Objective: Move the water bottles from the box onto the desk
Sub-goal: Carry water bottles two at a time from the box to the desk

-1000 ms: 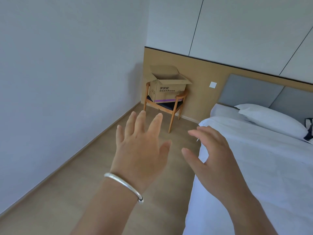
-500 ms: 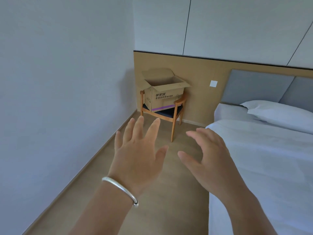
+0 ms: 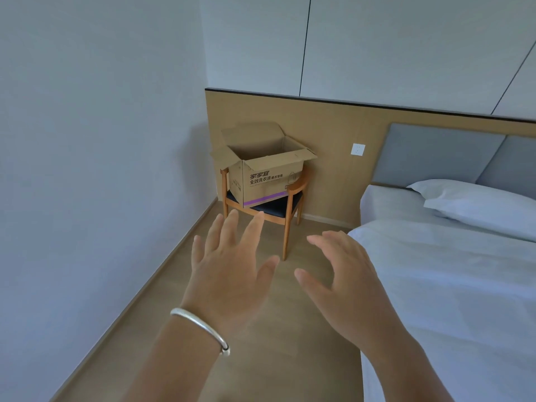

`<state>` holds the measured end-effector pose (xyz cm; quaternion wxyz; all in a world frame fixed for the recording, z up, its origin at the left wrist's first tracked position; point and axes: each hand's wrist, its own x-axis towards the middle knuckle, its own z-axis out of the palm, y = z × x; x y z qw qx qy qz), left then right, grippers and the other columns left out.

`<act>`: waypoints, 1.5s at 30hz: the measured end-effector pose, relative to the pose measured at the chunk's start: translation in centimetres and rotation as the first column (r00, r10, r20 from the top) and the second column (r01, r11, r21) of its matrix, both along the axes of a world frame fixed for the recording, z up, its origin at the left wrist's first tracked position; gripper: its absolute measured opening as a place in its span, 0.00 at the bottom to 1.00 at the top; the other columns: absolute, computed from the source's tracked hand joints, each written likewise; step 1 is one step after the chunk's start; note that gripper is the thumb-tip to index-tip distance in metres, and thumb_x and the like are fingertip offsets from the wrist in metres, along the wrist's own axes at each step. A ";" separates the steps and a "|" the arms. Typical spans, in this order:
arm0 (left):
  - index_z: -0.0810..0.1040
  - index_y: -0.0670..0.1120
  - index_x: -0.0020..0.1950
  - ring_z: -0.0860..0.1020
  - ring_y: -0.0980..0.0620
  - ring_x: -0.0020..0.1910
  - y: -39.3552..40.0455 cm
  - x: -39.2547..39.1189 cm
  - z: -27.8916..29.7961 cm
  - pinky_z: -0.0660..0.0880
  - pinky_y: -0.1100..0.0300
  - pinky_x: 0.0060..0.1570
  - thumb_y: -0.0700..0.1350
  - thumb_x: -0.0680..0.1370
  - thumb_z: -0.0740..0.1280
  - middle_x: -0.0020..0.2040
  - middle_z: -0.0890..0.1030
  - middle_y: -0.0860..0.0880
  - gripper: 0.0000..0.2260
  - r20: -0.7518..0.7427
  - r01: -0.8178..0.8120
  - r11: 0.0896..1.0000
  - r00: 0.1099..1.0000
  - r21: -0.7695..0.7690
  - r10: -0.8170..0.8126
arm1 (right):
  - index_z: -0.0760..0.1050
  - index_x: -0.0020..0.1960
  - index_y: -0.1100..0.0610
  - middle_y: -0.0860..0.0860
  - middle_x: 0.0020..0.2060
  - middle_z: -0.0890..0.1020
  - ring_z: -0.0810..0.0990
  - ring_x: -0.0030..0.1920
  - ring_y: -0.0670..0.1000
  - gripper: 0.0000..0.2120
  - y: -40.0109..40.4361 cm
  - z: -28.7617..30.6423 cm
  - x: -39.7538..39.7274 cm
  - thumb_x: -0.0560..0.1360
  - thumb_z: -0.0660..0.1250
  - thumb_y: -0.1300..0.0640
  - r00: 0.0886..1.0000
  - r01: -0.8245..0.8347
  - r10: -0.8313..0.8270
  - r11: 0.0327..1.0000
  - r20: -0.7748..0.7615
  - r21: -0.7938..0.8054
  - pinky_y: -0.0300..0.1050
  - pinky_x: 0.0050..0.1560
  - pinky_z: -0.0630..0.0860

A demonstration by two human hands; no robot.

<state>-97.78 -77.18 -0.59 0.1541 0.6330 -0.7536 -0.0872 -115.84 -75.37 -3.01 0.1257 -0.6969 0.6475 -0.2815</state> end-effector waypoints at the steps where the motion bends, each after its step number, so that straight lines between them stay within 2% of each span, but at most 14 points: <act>1: 0.39 0.60 0.79 0.38 0.50 0.79 -1.6 0.0 -0.2 0.43 0.45 0.77 0.61 0.81 0.52 0.81 0.42 0.51 0.30 -0.007 0.009 1.000 1.000 0.007 -0.009 | 0.66 0.73 0.44 0.43 0.70 0.66 0.58 0.74 0.44 0.26 -1.5 -0.1 0.0 0.77 0.63 0.41 1.000 0.009 -0.009 1.000 -0.001 0.004 0.49 0.76 0.56; 4: 0.38 0.60 0.79 0.37 0.50 0.79 -7.1 0.0 -0.9 0.43 0.44 0.77 0.61 0.82 0.52 0.81 0.41 0.52 0.30 -0.023 0.045 0.999 0.999 0.018 -0.045 | 0.65 0.73 0.44 0.43 0.73 0.64 0.56 0.75 0.44 0.27 -6.3 -0.5 0.2 0.76 0.62 0.39 0.999 0.040 -0.040 0.999 -0.014 0.018 0.51 0.77 0.56; 7: 0.38 0.60 0.79 0.37 0.50 0.79 -13.8 0.0 -2.0 0.44 0.43 0.77 0.62 0.82 0.51 0.81 0.41 0.51 0.30 -0.033 0.080 0.997 0.996 -0.004 -0.080 | 0.67 0.73 0.44 0.42 0.71 0.66 0.58 0.73 0.42 0.31 -12.3 -0.9 0.7 0.72 0.58 0.36 0.997 0.074 -0.074 0.997 -0.033 -0.008 0.48 0.75 0.58; 11: 0.40 0.59 0.79 0.38 0.49 0.79 -23.1 0.6 -2.5 0.47 0.42 0.77 0.62 0.82 0.52 0.81 0.42 0.50 0.31 -0.051 0.100 0.994 0.994 -0.036 -0.102 | 0.67 0.72 0.44 0.42 0.72 0.66 0.58 0.75 0.44 0.26 -20.7 -0.6 1.3 0.76 0.64 0.40 0.991 0.110 -0.110 0.994 -0.079 -0.001 0.51 0.75 0.60; 14: 0.39 0.58 0.79 0.38 0.48 0.79 -29.6 1.4 -2.2 0.45 0.42 0.77 0.62 0.82 0.51 0.81 0.42 0.50 0.31 -0.047 0.114 0.993 0.992 -0.036 -0.115 | 0.68 0.72 0.44 0.42 0.72 0.66 0.57 0.75 0.44 0.25 -26.9 0.0 2.0 0.76 0.66 0.44 0.990 0.123 -0.122 0.992 -0.064 0.013 0.52 0.74 0.61; 18: 0.39 0.58 0.79 0.38 0.47 0.79 -37.4 2.6 -2.5 0.44 0.44 0.76 0.63 0.82 0.51 0.81 0.42 0.50 0.31 -0.037 0.130 0.991 0.991 -0.011 -0.131 | 0.68 0.72 0.45 0.41 0.71 0.66 0.56 0.75 0.43 0.25 -34.6 -0.3 3.4 0.77 0.67 0.45 0.988 0.130 -0.130 0.991 -0.080 -0.002 0.44 0.75 0.56; 21: 0.40 0.59 0.79 0.39 0.48 0.79 -42.0 3.4 -3.0 0.45 0.45 0.76 0.62 0.82 0.52 0.81 0.43 0.50 0.31 -0.053 0.121 0.993 0.991 -0.012 -0.121 | 0.68 0.72 0.46 0.42 0.70 0.67 0.58 0.74 0.42 0.25 -39.3 -0.8 4.0 0.76 0.66 0.44 0.990 0.113 -0.112 0.994 -0.083 0.008 0.43 0.74 0.56; 24: 0.42 0.59 0.79 0.39 0.49 0.79 -46.0 4.0 -3.5 0.45 0.44 0.77 0.61 0.82 0.52 0.81 0.45 0.50 0.30 -0.071 0.127 0.992 0.989 0.002 -0.126 | 0.71 0.70 0.48 0.43 0.68 0.70 0.62 0.71 0.42 0.25 -43.6 -1.3 4.4 0.74 0.65 0.42 0.991 0.106 -0.106 0.994 -0.085 -0.008 0.40 0.71 0.58; 26: 0.43 0.59 0.79 0.40 0.49 0.80 -48.9 4.3 -4.1 0.47 0.43 0.77 0.61 0.81 0.53 0.81 0.46 0.51 0.30 -0.077 0.123 0.992 0.990 0.006 -0.122 | 0.71 0.69 0.48 0.43 0.67 0.70 0.63 0.69 0.42 0.23 -46.7 -1.7 4.6 0.75 0.68 0.45 0.991 0.100 -0.100 0.995 -0.089 0.000 0.36 0.67 0.56; 31: 0.46 0.58 0.79 0.45 0.49 0.79 -56.7 4.7 -5.6 0.52 0.42 0.76 0.60 0.81 0.54 0.79 0.51 0.52 0.29 -0.088 0.102 0.995 0.991 0.007 -0.101 | 0.73 0.67 0.48 0.42 0.63 0.72 0.57 0.58 0.31 0.22 -55.2 -3.2 4.4 0.75 0.70 0.49 0.995 0.049 -0.047 0.999 -0.086 0.021 0.23 0.59 0.50; 33: 0.46 0.57 0.79 0.44 0.49 0.79 -60.2 4.6 -6.1 0.51 0.42 0.77 0.59 0.81 0.54 0.79 0.51 0.52 0.29 -0.076 0.086 0.996 0.994 0.026 -0.084 | 0.71 0.69 0.48 0.42 0.65 0.70 0.57 0.61 0.33 0.22 -59.2 -3.8 4.0 0.76 0.68 0.47 0.997 0.039 -0.037 0.999 -0.075 0.036 0.26 0.63 0.51; 37: 0.51 0.57 0.78 0.53 0.47 0.77 -68.1 3.9 -6.4 0.60 0.42 0.73 0.57 0.80 0.55 0.77 0.58 0.50 0.27 -0.032 0.056 0.998 0.998 0.012 -0.056 | 0.67 0.71 0.47 0.42 0.69 0.68 0.61 0.71 0.44 0.23 -67.2 -4.1 3.0 0.78 0.64 0.45 0.998 0.050 -0.046 0.993 -0.038 0.105 0.48 0.75 0.59; 41: 0.49 0.57 0.79 0.48 0.49 0.79 -75.8 3.2 -5.6 0.54 0.44 0.76 0.55 0.81 0.56 0.79 0.54 0.52 0.28 -0.005 0.025 0.997 1.000 0.075 -0.025 | 0.66 0.72 0.46 0.42 0.71 0.66 0.60 0.72 0.45 0.24 -75.0 -3.9 1.5 0.77 0.64 0.44 0.999 0.046 -0.048 0.988 0.011 0.147 0.48 0.75 0.58; 45: 0.47 0.57 0.79 0.47 0.49 0.79 -82.8 2.3 -6.3 0.51 0.43 0.77 0.55 0.82 0.56 0.80 0.53 0.51 0.28 0.048 -0.005 0.991 0.999 0.130 -0.001 | 0.68 0.70 0.47 0.43 0.68 0.69 0.64 0.69 0.46 0.23 -82.1 -4.7 0.3 0.77 0.65 0.45 1.000 0.003 -0.007 0.989 0.028 0.150 0.46 0.72 0.60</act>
